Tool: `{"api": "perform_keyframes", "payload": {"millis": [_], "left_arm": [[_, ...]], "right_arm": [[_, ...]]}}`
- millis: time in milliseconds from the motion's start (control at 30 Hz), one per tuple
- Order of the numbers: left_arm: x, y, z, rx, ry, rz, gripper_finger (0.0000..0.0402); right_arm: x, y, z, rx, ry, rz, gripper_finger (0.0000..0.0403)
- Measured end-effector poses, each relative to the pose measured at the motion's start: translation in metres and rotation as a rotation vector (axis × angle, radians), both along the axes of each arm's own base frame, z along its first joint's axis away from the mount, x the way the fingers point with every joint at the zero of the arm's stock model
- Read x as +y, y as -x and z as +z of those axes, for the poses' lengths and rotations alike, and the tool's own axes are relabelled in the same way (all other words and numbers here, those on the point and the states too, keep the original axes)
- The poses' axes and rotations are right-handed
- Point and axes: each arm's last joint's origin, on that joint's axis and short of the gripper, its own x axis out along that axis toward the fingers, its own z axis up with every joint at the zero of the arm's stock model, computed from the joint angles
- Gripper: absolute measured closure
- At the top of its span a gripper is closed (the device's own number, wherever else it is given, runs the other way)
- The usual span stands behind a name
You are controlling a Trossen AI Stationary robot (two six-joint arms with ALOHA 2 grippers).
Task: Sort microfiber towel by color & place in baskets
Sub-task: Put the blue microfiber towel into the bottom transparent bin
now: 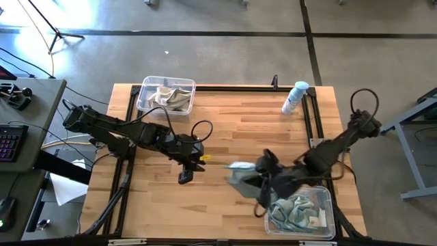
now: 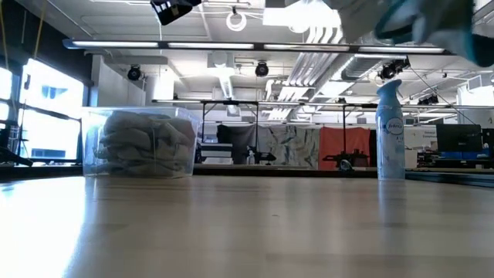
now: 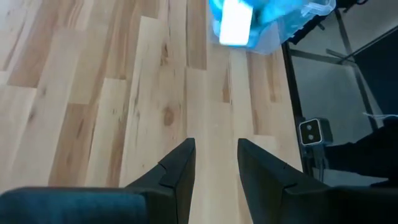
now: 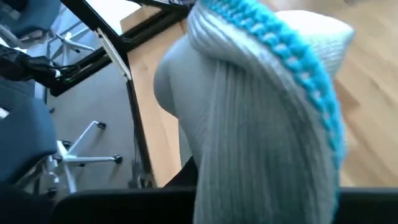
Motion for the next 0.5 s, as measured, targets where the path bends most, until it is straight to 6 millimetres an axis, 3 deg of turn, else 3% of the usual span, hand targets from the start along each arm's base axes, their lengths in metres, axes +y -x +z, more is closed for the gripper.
{"api": "perform_keyframes", "payload": {"millis": [500], "left_arm": [[0.0, 0.0, 0.0, -0.003, -0.015, 0.004, 0.0293]], "right_arm": [[0.047, 0.097, -0.013, 0.395, -0.277, -0.148, 0.04]]}}
